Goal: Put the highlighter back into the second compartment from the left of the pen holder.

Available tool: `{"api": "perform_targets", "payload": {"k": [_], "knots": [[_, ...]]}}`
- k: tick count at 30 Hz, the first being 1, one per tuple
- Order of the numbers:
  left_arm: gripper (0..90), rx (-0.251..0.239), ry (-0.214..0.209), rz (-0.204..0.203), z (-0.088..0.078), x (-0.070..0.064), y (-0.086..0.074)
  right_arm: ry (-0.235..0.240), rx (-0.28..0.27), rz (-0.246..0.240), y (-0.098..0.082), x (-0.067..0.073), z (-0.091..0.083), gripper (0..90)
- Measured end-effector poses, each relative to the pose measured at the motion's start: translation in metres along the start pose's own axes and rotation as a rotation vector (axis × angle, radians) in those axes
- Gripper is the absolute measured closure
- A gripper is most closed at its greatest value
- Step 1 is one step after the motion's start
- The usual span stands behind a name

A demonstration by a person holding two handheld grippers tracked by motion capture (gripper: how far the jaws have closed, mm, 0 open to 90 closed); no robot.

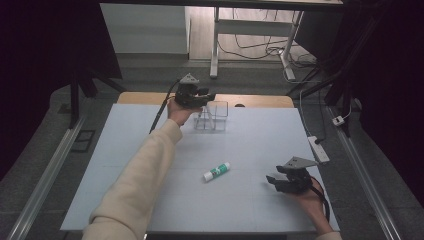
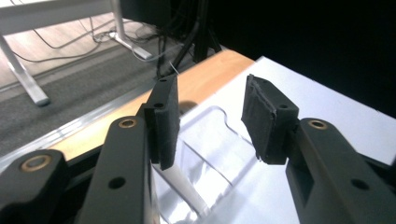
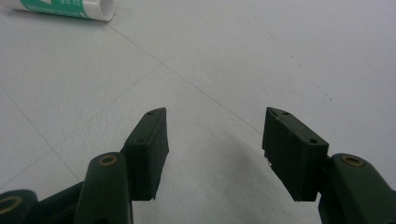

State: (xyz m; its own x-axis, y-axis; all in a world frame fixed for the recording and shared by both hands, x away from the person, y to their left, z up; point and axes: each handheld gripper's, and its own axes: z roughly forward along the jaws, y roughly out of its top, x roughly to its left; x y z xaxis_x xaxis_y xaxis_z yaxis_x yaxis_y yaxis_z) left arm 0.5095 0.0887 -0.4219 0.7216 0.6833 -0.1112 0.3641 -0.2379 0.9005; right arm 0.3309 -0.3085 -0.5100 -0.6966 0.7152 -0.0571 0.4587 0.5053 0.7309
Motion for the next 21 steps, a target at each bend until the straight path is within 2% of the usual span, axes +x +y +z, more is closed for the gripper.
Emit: {"api": "perform_targets", "payload": {"k": [11, 13, 15, 18, 21], "knots": [[54.0, 0.054, -0.024, 0.077, -0.039, -0.023, -0.022, 0.016, -0.016, -0.015, 0.003, 0.001, 0.000, 39.8], [53.4, 0.059, -0.034, 0.078, -0.048, -0.025, -0.027, 0.016, -0.013, -0.019, 0.003, 0.001, 0.000, 39.7], [53.1, 0.063, -0.032, 0.079, -0.056, -0.028, -0.033, 0.020, -0.015, -0.019, 0.003, 0.001, 0.000, 39.7], [52.2, 0.084, -0.012, 0.104, -0.067, -0.033, -0.043, 0.019, -0.011, -0.019, 0.003, 0.001, 0.000, 39.7], [51.6, 0.099, -0.007, 0.105, -0.079, -0.038, -0.055, 0.015, -0.013, -0.021, 0.003, 0.001, 0.001, 39.7]]}}
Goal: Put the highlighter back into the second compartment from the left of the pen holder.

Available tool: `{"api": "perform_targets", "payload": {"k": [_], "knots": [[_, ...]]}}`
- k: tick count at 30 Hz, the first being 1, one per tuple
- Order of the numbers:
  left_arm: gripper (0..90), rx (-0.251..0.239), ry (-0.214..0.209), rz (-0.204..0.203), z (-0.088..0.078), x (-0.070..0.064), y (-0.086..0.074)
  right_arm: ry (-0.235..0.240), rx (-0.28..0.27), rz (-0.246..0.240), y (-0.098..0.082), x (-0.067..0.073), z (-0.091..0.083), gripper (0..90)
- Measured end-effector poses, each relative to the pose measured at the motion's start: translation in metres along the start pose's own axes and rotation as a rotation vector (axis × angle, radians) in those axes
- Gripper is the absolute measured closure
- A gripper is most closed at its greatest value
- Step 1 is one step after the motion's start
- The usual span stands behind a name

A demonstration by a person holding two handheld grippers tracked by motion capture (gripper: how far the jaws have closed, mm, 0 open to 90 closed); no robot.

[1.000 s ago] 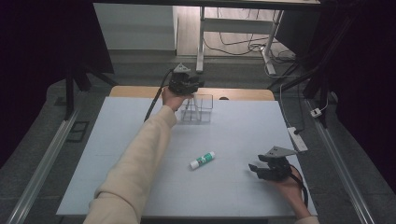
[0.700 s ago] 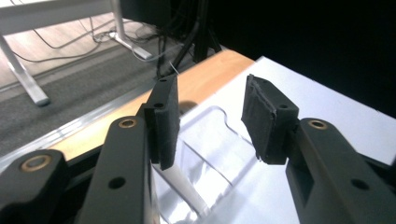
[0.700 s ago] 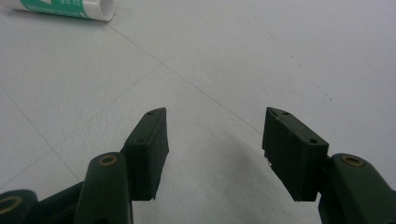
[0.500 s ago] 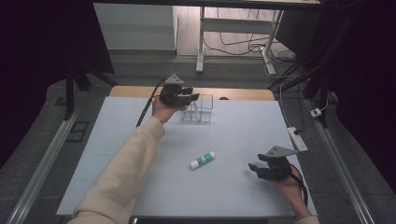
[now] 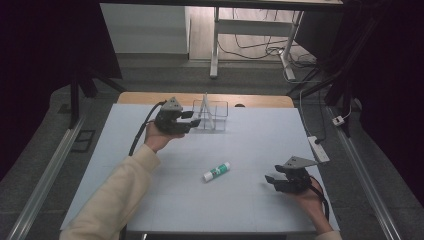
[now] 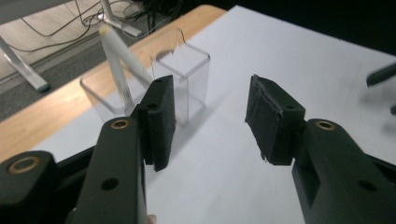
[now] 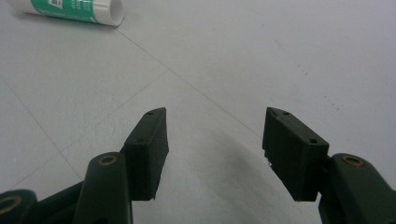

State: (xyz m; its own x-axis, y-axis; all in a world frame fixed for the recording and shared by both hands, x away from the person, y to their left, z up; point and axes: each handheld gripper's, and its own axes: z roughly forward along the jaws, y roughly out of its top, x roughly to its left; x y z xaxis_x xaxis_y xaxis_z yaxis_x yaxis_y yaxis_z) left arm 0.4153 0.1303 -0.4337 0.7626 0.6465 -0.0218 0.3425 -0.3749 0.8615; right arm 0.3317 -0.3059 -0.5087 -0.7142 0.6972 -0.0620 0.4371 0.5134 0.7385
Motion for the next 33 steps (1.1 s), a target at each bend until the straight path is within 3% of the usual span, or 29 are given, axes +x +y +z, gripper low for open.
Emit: {"api": "perform_targets", "payload": {"k": [5, 12, 17, 24, 27, 33], "knots": [[50.5, 0.034, 0.001, -0.029, -0.023, -0.009, -0.022, 0.001, 0.002, -0.002, 0.000, 0.000, 0.000, 39.7], [47.0, 0.082, 0.037, -0.033, -0.054, -0.021, -0.056, 0.002, 0.001, -0.006, 0.001, 0.000, 0.000, 39.6], [43.5, 0.086, 0.043, -0.057, -0.071, -0.028, -0.076, 0.005, -0.003, -0.014, 0.001, 0.001, -0.001, 39.6], [41.2, 0.099, 0.066, -0.053, -0.089, -0.040, -0.096, 0.003, 0.002, -0.019, 0.002, 0.000, -0.001, 39.4], [40.7, 0.094, 0.072, -0.072, -0.095, -0.042, -0.106, 0.002, 0.000, -0.020, 0.002, 0.000, -0.001, 39.3], [39.7, 0.115, 0.081, -0.076, -0.101, -0.047, -0.119, 0.001, -0.002, -0.020, 0.003, -0.001, -0.002, 38.6]]}}
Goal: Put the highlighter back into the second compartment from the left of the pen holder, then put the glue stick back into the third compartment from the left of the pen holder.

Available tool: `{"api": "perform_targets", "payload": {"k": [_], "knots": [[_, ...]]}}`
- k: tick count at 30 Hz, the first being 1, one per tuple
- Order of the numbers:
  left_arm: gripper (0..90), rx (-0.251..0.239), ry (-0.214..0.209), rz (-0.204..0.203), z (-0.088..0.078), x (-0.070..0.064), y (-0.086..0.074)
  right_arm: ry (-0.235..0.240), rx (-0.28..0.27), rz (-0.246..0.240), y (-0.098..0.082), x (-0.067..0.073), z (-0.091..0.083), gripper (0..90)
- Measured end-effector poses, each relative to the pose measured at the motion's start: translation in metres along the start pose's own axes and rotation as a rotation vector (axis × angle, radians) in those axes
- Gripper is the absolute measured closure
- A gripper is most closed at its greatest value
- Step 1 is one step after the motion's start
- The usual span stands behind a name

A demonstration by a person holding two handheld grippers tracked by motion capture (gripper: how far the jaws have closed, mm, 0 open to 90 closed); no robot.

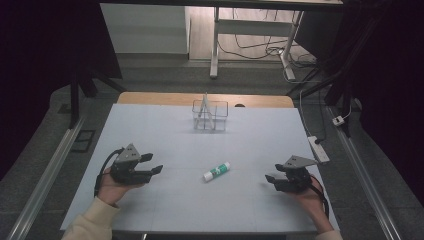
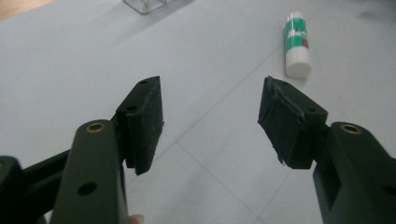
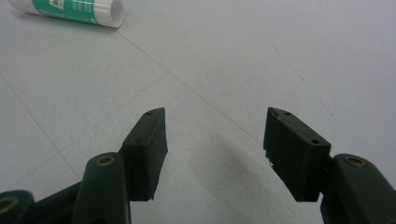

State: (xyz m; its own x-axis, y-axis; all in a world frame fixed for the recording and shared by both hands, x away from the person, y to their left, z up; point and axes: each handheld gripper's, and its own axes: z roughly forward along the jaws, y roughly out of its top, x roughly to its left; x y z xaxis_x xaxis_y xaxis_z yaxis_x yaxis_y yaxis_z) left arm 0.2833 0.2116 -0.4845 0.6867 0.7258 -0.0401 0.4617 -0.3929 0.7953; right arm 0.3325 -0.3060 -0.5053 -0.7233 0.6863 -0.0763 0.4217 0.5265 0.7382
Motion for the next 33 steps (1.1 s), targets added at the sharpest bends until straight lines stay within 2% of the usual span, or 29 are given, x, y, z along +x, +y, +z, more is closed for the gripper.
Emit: {"api": "perform_targets", "payload": {"k": [7, 12, 22, 33], "knots": [[39.1, 0.022, 0.006, 0.002, 0.001, -0.002, -0.011, 0.008, -0.010, -0.012, 0.002, 0.002, -0.002, 38.5], [38.2, 0.035, 0.007, 0.007, 0.002, -0.002, -0.012, 0.019, -0.009, -0.019, 0.002, 0.003, -0.002, 38.5], [37.2, 0.060, 0.002, 0.010, 0.007, -0.001, -0.014, 0.086, -0.041, -0.009, 0.007, 0.005, -0.003, 38.4], [36.5, 0.069, -0.004, 0.007, 0.009, 0.000, -0.015, 0.129, -0.057, -0.082, 0.031, 0.016, 0.003, 38.2]]}}
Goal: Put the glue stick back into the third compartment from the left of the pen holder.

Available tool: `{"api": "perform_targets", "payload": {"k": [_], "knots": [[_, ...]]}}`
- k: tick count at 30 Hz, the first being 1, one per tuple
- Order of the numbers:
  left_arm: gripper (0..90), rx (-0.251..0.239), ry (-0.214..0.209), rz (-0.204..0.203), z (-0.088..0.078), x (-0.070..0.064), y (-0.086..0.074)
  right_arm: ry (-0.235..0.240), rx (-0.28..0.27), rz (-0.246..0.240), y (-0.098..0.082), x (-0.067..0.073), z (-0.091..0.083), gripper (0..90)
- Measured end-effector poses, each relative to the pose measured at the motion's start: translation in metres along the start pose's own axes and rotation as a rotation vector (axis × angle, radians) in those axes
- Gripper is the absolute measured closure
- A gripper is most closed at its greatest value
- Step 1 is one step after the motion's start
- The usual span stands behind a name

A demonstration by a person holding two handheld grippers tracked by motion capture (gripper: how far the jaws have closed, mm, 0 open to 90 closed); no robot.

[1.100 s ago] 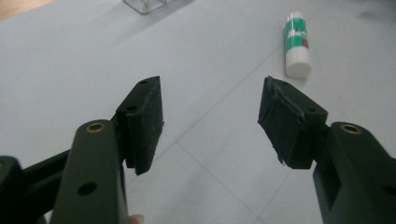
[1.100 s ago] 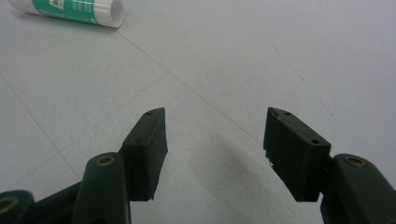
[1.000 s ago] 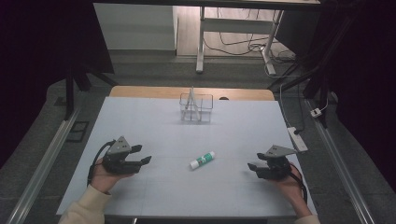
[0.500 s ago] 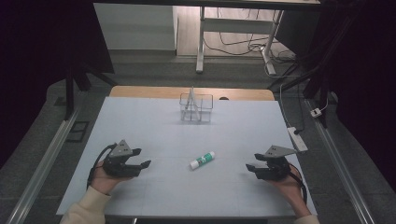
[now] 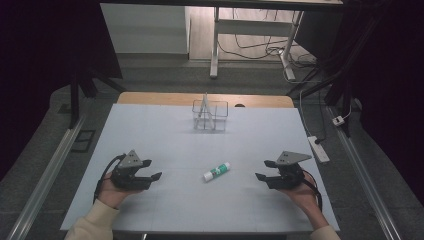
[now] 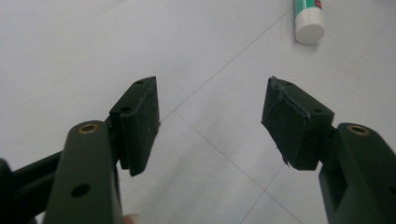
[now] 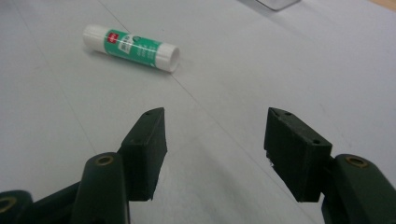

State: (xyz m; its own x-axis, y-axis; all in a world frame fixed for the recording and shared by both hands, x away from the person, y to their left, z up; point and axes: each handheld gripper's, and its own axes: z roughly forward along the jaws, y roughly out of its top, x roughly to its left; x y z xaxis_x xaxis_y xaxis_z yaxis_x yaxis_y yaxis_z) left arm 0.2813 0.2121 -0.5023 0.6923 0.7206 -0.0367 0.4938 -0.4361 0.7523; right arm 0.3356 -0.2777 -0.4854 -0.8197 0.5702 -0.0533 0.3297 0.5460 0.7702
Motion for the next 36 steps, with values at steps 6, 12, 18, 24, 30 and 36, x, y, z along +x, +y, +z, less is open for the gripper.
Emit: {"api": "perform_targets", "payload": {"k": [6, 12, 18, 24, 30, 36], "knots": [[35.8, 0.013, -0.009, 0.001, 0.003, 0.000, -0.001, 0.033, 0.012, -0.054, 0.015, 0.005, 0.008, 37.9], [35.7, 0.019, -0.014, -0.002, 0.004, 0.001, -0.001, 0.062, 0.013, -0.074, 0.023, 0.009, 0.017, 37.8], [35.4, 0.025, -0.018, -0.001, 0.006, 0.000, -0.001, 0.081, 0.026, -0.094, 0.029, 0.012, 0.024, 37.9], [35.3, 0.031, -0.020, -0.004, 0.007, 0.000, -0.002, 0.105, 0.045, -0.133, 0.041, 0.017, 0.035, 37.7], [35.3, 0.033, -0.025, -0.005, 0.007, 0.001, -0.002, 0.142, 0.088, -0.174, 0.052, 0.023, 0.051, 36.9], [35.3, 0.035, -0.028, -0.007, 0.008, 0.002, -0.003, 0.177, 0.129, -0.232, 0.064, 0.029, 0.066, 36.2]]}}
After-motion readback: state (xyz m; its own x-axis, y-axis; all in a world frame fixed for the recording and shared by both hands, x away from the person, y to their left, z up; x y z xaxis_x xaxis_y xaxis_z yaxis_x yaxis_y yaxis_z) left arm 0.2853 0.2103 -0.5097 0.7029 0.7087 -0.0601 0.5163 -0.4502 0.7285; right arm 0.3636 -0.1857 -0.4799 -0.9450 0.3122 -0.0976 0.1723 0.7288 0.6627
